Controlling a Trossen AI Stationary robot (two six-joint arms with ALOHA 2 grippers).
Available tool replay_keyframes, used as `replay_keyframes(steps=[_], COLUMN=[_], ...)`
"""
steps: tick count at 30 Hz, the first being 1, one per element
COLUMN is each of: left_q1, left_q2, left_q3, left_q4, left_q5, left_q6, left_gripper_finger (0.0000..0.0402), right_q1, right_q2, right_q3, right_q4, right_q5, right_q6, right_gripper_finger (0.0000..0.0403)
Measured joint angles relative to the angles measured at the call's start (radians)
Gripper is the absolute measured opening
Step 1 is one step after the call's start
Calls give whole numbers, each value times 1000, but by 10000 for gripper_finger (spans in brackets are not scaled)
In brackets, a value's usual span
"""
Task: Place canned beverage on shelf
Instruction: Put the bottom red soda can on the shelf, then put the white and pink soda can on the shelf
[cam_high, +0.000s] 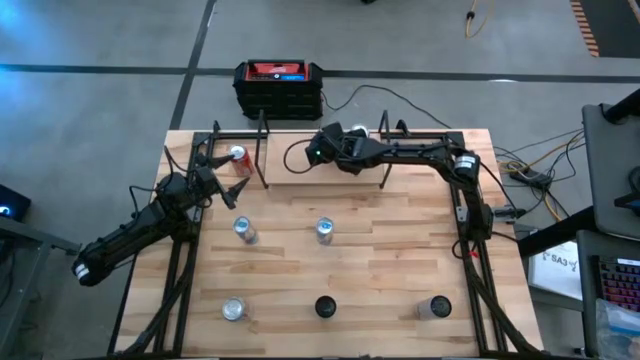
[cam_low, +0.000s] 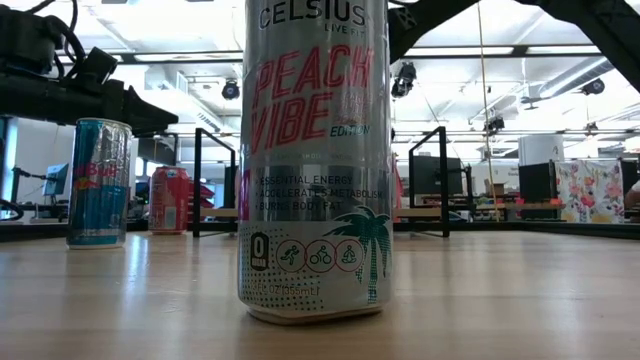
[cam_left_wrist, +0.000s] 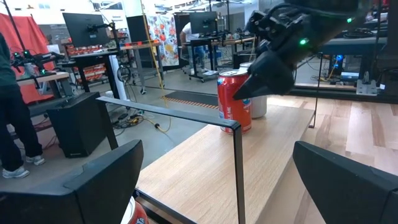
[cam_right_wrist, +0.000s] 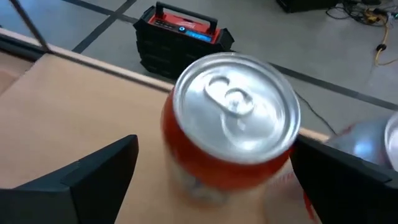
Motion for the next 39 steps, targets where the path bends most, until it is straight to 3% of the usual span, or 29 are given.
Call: replay_keyframes(steps=[10, 16, 28, 32, 39], left_q1=[0, 0, 0, 0, 0], left_q2=[0, 0, 0, 0, 0], left_q3=[0, 0, 0, 0, 0], left_q4=[0, 0, 0, 0, 0], left_q5=[0, 0, 0, 0, 0], left_q6=[0, 0, 0, 0, 0], left_gripper_finger=[398, 398, 398, 398, 398], right_q1=[77, 139, 320, 417, 642], right_q2=[-58, -127, -180, -225, -291], right_q3=[0, 0, 1, 1, -12], right_q4=[-253, -493, -957, -976, -967], right_q5=[-92, -398, -859, -821, -574], right_q6=[214, 258, 671, 853, 1214], right_gripper_finger=[400, 400, 400, 400, 400])
